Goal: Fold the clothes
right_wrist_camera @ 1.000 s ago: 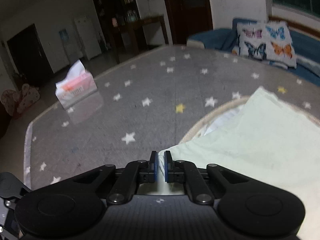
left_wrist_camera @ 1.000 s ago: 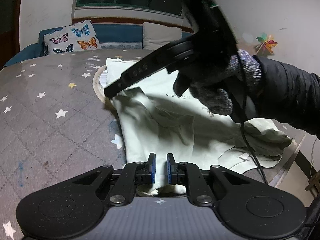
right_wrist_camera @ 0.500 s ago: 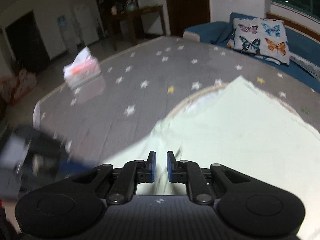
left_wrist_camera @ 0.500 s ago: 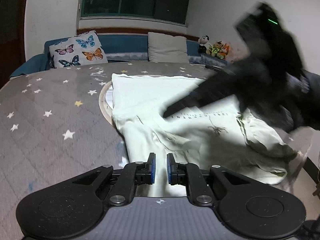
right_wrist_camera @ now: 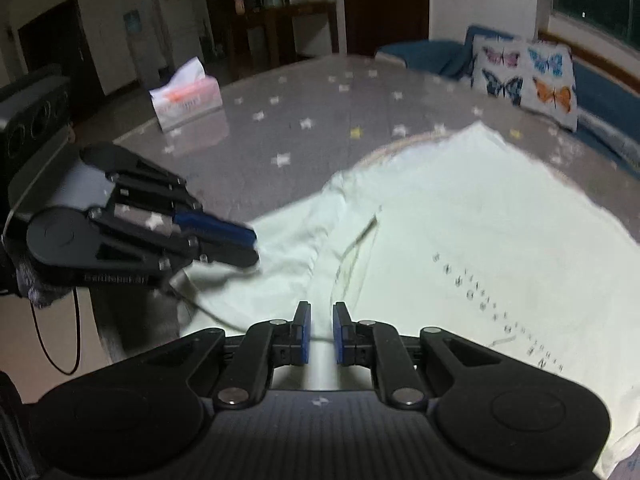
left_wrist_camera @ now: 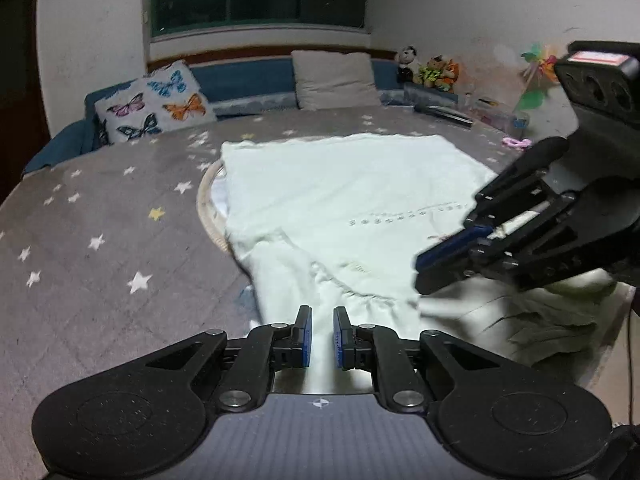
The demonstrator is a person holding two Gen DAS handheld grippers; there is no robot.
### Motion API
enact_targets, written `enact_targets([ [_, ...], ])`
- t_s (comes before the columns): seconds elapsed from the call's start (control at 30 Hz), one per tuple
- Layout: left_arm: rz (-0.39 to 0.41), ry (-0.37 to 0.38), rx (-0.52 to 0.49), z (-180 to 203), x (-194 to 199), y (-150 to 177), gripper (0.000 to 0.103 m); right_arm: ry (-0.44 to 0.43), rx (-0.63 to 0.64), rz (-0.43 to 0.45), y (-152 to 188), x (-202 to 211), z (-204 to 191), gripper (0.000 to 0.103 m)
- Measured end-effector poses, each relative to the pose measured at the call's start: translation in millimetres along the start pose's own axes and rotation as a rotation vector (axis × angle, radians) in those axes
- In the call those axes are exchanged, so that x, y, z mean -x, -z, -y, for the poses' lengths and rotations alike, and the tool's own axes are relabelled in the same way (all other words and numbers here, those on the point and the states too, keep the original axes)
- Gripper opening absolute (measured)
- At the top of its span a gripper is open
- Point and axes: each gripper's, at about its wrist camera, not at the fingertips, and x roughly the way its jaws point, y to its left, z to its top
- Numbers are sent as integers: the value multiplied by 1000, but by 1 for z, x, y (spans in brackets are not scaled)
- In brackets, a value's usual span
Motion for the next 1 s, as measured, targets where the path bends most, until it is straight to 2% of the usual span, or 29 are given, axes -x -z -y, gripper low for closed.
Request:
enact_targets([
  [0.17,-28,8,-53,10,0,5,13,-11,26,-48,3,-21,-9,12],
  [0.23,-32,15,-83,11,5,7,14,-6,29,-37,4,-15,-9,12],
  [0.3,-29,26,-129,14,15,11,27,2,25,-16,4,-4,-7,13],
  [0.43,-25,54,-244,23,33,22,35,62,20,16,7,29,1,13],
  [0.5,-26,75,-303,30,37,27,44,95,21,19,11,45,5,13],
  [0.6,-28,86,-383,39,35,35,48,148,29,9,22,65,8,20],
  [0.83,-10,91,-549,55,21,47,48,245,9,-28,54,100,7,32],
  [0.87,-4,93,-567,57,19,47,45,254,6,-34,58,104,6,32],
  [0.93,3,105,-574,58,15,46,34,279,16,-50,67,111,2,33],
  [1.0,5,116,-561,58,12,45,18,295,33,-64,77,116,-4,36],
])
